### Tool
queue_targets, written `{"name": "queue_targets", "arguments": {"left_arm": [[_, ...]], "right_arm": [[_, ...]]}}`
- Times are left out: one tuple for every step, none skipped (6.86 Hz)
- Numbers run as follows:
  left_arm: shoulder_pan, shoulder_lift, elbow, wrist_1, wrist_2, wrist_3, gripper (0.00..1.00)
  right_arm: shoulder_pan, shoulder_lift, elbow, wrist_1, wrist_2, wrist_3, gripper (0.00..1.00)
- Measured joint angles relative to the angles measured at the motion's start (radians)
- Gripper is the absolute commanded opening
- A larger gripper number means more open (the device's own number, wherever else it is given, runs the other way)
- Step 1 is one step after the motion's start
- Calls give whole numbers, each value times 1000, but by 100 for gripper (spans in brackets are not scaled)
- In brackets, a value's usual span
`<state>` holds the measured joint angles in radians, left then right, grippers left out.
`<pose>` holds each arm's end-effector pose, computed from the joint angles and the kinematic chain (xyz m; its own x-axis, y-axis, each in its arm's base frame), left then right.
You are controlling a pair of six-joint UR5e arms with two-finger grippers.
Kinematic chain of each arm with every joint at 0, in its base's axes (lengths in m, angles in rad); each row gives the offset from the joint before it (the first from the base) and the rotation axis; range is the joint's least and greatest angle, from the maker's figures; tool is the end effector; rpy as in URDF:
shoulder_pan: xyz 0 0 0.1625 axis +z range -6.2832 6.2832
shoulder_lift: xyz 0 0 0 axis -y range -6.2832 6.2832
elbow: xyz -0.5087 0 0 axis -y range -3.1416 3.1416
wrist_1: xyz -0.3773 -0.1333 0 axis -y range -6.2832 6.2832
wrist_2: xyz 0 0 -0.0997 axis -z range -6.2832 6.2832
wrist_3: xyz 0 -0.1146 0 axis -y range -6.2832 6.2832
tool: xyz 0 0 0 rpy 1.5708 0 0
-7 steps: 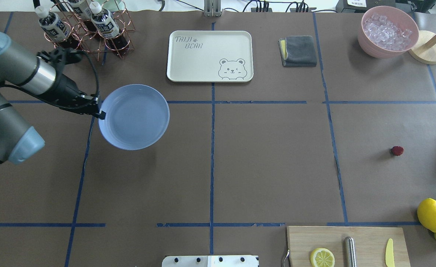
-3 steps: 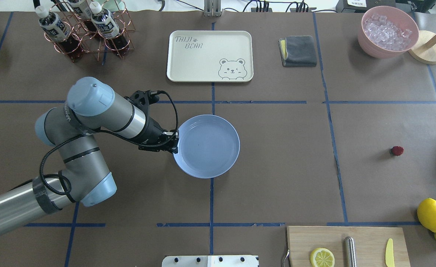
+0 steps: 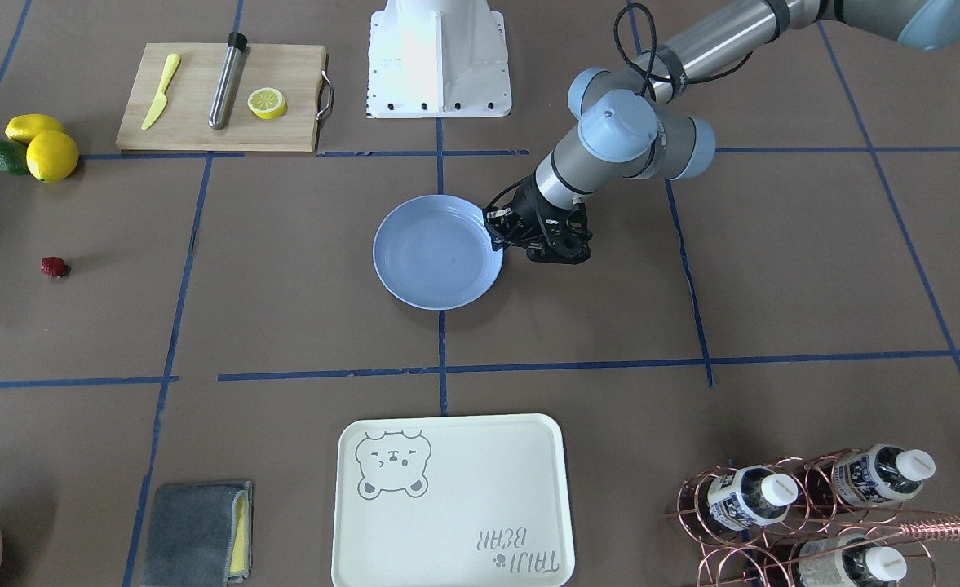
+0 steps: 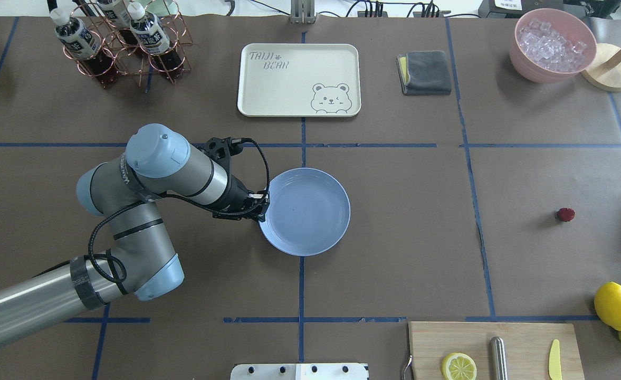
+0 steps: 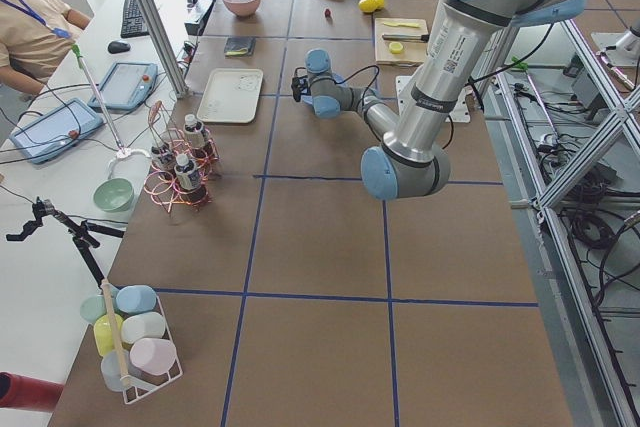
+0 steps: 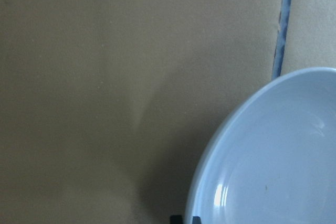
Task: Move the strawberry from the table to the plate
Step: 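Push the light blue plate with the left gripper toward the table center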
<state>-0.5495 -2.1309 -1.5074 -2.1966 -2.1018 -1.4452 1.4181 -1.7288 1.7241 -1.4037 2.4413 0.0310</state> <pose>0.5868 -0.4476 0.3667 0.3744 -0.1026 -0.9216 0.0144 0.9944 -0.1049 -0.0169 -0.4098 0.7234 0.6225 -0.1899 0.7592 0.1309 0.9817 0.1382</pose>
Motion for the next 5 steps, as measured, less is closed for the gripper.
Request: {"name": "queue_targets", "arguments": {"left_arm": [[2,0,3,0,3,0,11],[3,0,4,-1,4,0,34],[4,0,5,-2,5,1,49],[5,1,5,-5,5,3,56],[6,3,5,-21,5,7,56]], "right_arm": [[0,0,0,0,1,1,100],[-1,1,0,0,5,1,100],[-1,4,-1,0,16,1,100],[-3,7,-2,0,28,2,100],[-11,9,-2,2,37,2,100]]}}
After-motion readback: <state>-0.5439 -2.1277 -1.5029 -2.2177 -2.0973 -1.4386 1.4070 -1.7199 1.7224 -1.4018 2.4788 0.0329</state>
